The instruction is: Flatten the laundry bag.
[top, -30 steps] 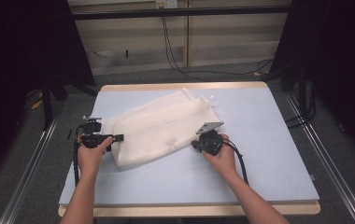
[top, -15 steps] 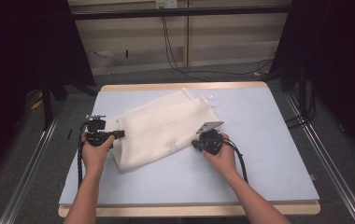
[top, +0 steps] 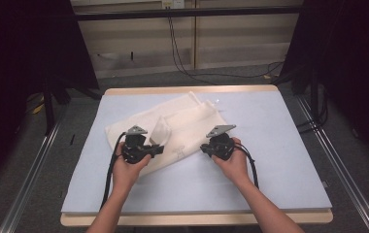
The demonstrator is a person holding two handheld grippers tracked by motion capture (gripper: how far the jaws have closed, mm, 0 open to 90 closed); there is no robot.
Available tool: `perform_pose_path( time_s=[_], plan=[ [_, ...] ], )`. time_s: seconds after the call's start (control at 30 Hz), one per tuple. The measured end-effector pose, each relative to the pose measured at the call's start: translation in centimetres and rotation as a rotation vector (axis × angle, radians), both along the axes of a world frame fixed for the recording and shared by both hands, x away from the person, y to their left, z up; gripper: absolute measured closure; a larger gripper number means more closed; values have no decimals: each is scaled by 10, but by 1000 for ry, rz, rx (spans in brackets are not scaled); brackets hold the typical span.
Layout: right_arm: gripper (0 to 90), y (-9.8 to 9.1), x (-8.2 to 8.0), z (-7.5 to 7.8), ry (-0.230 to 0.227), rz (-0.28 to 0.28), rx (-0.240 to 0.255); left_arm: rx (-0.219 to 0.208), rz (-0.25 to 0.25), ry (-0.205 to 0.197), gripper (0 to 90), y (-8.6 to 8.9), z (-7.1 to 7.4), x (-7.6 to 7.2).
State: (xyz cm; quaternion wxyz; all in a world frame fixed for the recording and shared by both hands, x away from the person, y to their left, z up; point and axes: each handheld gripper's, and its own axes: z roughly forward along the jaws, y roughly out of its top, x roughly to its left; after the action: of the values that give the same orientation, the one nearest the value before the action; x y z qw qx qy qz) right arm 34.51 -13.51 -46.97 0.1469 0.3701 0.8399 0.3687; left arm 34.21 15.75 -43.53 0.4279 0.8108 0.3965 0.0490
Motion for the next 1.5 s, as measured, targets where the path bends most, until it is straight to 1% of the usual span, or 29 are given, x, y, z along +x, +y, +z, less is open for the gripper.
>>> perform_pose_path(
  time_s=[0.03,0.07,0.1,0.13,0.17,0.2,0.23,0.27,0.3,0.37,0.5,0.6,0.63,0.67,0.7,0.73,0.8,0.87,0.97,1.0,1.07,1.13,1.23,1.3,1.33,1.37,1.4,1.43,1.5],
  plan=[
    [831,0,-1,3,0,-5,4,22,-28,12,832,-8,-5,-4],
    [831,0,-1,3,0,-5,4,22,-28,12,833,-8,-5,-4],
    [806,0,-3,8,-1,-12,28,34,-49,23,833,-15,-11,-8],
    [806,0,-3,8,-1,-12,28,34,-49,23,833,-15,-11,-8],
    [794,-1,-3,11,-2,-12,29,39,-62,26,833,-20,-14,-11],
    [765,-2,-3,17,-16,-18,55,52,-71,29,833,-23,-16,-12],
    [765,-2,-3,17,-16,-18,55,59,-81,29,833,-25,-18,-13],
    [734,-2,-3,21,-19,-25,73,68,-94,30,833,-30,-19,-15],
    [734,-2,-3,21,-19,-25,73,68,-94,30,833,-30,-19,-15],
    [713,-3,-3,24,-12,-38,92,64,-116,37,833,-34,-19,-19],
    [629,-1,-1,27,-16,-55,108,74,-144,32,833,-41,-21,-24],
    [583,1,0,26,-4,-66,125,85,-170,37,833,-46,-24,-27],
    [573,1,1,26,-2,-68,129,96,-177,39,832,-48,-25,-28],
    [561,2,2,26,4,-72,137,89,-181,40,833,-51,-26,-29],
    [548,2,3,25,9,-74,149,96,-196,52,832,-52,-26,-30],
    [532,3,4,25,14,-75,156,89,-194,43,832,-54,-27,-31],
    [504,7,4,24,23,-73,155,89,-209,52,832,-55,-26,-31],
    [474,10,6,21,28,-73,151,86,-207,52,832,-55,-26,-32],
    [441,15,7,16,54,-78,152,74,-214,55,832,-54,-26,-33],
    [432,16,8,14,63,-73,148,78,-214,56,832,-54,-26,-33],
    [427,20,8,12,70,-65,153,81,-221,60,833,-54,-25,-34],
    [418,23,10,9,84,-57,143,74,-229,66,833,-54,-25,-35],
    [397,28,14,4,93,-54,149,81,-233,66,835,-54,-25,-36],
    [404,29,16,2,109,-54,157,79,-241,68,836,-54,-25,-35],
    [449,31,18,1,127,-53,169,81,-243,69,836,-54,-26,-35],
    [449,31,18,1,127,-53,169,85,-245,72,836,-54,-25,-35],
    [465,31,18,1,130,-49,171,75,-243,80,836,-54,-26,-35],
    [531,31,18,0,140,-38,180,75,-245,83,836,-54,-26,-34],
    [621,32,18,0,145,-27,181,84,-255,87,836,-53,-27,-33]
  ],
)
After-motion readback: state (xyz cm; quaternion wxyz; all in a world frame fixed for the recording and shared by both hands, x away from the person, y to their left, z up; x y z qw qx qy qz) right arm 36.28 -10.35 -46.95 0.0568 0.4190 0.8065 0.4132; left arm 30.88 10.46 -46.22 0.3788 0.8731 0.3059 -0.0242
